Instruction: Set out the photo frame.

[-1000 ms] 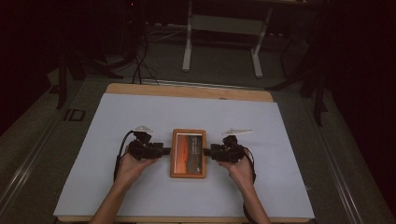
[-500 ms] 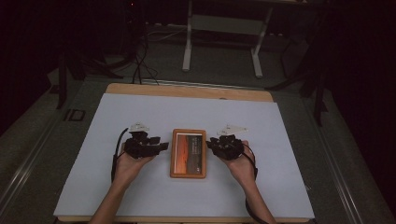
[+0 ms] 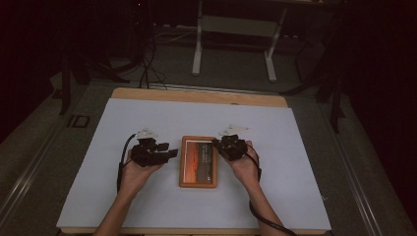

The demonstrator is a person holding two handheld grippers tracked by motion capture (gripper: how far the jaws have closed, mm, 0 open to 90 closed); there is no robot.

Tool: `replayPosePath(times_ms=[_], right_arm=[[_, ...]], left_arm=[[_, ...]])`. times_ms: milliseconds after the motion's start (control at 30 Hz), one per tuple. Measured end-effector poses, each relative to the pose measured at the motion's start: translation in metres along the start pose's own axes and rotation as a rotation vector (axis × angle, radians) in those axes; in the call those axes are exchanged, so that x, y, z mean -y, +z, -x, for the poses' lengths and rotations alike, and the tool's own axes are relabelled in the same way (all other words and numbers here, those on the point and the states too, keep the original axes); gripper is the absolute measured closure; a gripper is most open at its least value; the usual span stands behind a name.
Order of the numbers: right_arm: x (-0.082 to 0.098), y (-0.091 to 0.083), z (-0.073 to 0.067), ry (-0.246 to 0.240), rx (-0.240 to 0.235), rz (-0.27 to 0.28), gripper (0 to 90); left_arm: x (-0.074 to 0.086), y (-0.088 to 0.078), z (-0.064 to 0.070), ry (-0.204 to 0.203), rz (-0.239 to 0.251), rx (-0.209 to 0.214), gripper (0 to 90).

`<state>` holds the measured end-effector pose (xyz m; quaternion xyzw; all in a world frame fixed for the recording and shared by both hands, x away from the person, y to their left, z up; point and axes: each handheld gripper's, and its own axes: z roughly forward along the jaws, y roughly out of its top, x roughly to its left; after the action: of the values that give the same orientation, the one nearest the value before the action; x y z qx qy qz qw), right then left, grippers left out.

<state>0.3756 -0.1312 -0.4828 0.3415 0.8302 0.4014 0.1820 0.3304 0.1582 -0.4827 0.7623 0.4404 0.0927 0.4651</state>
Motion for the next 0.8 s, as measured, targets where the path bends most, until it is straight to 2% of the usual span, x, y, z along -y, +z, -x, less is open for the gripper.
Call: replayPosePath(times_ms=[533,800], right_arm=[[-0.007,0.021,-0.004,-0.027,0.050,-0.039,89.5],[-0.008,0.023,-0.004,-0.032,0.062,-0.040,89.5]], left_arm=[[-0.001,-0.002,0.002,0.008,0.001,0.002,48.5],[-0.001,-0.001,0.003,0.008,-0.010,0.004,48.5]])
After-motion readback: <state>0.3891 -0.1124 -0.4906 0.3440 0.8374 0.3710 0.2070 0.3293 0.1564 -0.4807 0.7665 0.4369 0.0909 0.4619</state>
